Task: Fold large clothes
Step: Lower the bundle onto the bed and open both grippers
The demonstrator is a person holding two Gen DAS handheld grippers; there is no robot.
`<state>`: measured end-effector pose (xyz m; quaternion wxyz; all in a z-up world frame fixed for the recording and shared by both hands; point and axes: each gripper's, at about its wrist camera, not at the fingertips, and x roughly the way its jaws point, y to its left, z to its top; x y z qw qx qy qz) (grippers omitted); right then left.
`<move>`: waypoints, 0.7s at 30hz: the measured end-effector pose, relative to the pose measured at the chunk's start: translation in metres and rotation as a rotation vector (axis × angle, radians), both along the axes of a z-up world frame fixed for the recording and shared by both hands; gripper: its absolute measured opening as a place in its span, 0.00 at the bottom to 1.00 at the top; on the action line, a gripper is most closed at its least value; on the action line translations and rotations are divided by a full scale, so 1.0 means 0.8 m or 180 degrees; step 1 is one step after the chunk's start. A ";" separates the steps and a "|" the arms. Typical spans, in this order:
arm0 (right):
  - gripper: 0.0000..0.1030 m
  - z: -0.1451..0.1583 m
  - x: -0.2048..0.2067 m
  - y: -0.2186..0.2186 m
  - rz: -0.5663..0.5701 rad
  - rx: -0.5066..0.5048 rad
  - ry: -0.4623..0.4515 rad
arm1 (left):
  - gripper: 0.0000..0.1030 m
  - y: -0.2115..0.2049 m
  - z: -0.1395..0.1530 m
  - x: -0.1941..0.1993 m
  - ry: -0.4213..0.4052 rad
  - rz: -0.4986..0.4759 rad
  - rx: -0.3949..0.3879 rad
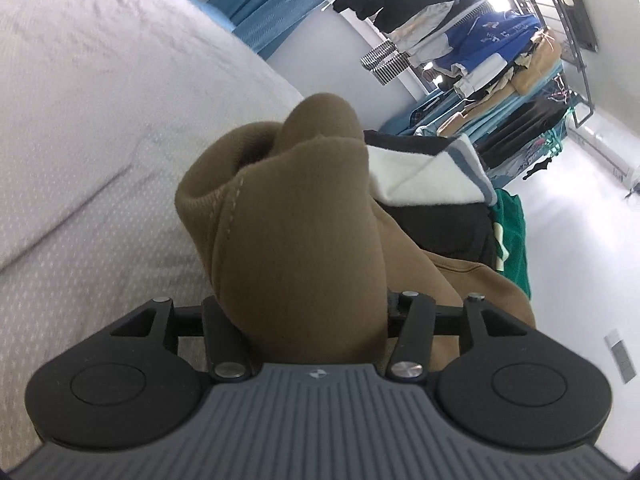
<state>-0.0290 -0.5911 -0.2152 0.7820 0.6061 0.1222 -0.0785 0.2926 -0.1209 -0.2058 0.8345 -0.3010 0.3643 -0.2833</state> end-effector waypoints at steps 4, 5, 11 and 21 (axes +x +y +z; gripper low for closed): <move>0.61 0.004 -0.007 -0.005 0.0015 0.0221 0.0105 | 0.59 0.016 0.008 -0.012 0.0052 -0.0006 0.0030; 0.61 0.007 -0.011 -0.008 0.0030 0.0303 0.0139 | 0.59 0.022 0.011 -0.017 0.0040 0.0008 0.0066; 0.62 0.041 -0.051 -0.006 0.0080 0.0008 0.0475 | 0.60 0.054 0.042 -0.052 -0.0012 0.0046 0.0342; 0.61 0.176 -0.065 0.021 -0.0007 -0.1185 0.0472 | 0.60 0.031 0.207 -0.125 -0.0697 -0.0032 0.1094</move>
